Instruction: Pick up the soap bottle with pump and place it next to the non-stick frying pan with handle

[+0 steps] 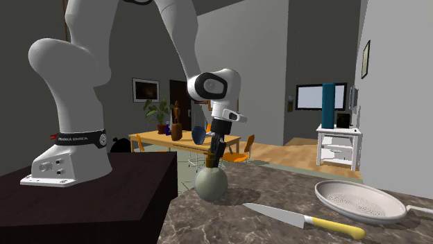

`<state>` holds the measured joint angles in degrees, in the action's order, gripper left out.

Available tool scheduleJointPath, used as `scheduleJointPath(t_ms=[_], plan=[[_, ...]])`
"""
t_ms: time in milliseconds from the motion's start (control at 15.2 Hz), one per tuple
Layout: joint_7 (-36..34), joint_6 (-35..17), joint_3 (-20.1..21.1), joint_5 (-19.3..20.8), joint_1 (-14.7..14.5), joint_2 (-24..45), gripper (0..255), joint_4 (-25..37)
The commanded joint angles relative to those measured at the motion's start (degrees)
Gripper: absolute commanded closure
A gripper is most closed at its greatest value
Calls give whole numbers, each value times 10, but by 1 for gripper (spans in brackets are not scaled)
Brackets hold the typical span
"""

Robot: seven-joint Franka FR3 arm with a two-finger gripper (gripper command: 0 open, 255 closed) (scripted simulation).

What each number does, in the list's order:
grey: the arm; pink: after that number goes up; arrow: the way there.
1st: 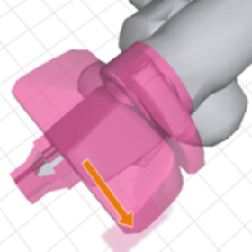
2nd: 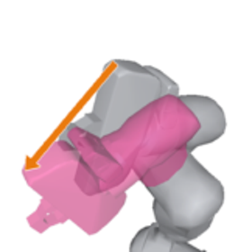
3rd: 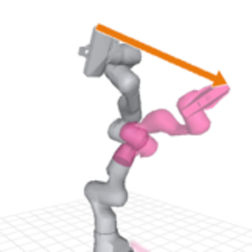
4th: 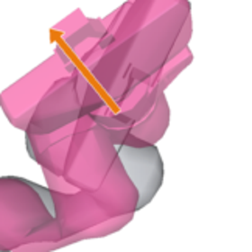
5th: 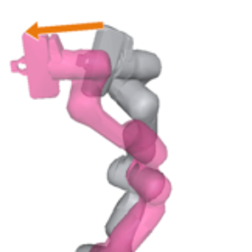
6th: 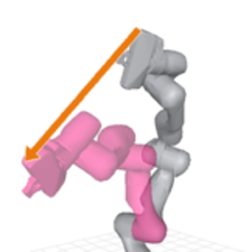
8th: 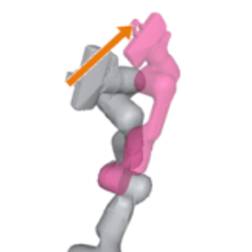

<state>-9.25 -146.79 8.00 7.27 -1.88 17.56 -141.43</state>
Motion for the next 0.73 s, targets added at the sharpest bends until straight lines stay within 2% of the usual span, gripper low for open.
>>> scheduleJointPath(t_ms=[0,396,660], plan=[[0,0,0,0,0,0,255,0],[0,0,0,0,0,0,255,0],[9,29,6,-11,4,-34,255,-5]])
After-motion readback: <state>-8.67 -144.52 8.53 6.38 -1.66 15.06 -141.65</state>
